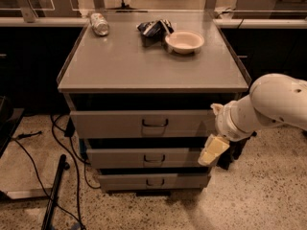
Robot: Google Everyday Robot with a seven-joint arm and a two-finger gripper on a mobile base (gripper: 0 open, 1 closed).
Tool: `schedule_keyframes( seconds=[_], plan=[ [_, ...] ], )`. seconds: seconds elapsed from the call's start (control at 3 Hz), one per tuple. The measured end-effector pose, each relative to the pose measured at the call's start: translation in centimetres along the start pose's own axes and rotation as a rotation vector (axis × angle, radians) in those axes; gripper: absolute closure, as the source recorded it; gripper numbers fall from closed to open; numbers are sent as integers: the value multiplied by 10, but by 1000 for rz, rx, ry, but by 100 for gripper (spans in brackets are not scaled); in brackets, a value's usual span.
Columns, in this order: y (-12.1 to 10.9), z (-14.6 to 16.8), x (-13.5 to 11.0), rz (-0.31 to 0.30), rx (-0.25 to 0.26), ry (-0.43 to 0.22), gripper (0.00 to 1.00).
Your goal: Open top drawer
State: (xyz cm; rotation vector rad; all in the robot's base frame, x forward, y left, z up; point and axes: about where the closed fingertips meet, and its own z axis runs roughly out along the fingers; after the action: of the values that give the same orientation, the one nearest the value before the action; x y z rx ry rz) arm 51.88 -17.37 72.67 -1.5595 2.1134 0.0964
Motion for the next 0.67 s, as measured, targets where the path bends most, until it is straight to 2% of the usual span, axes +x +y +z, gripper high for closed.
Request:
schedule_keyframes(
  seconds=[0.67],
  plan=[
    [-22, 23, -4, -44, -21, 1, 0]
  ],
)
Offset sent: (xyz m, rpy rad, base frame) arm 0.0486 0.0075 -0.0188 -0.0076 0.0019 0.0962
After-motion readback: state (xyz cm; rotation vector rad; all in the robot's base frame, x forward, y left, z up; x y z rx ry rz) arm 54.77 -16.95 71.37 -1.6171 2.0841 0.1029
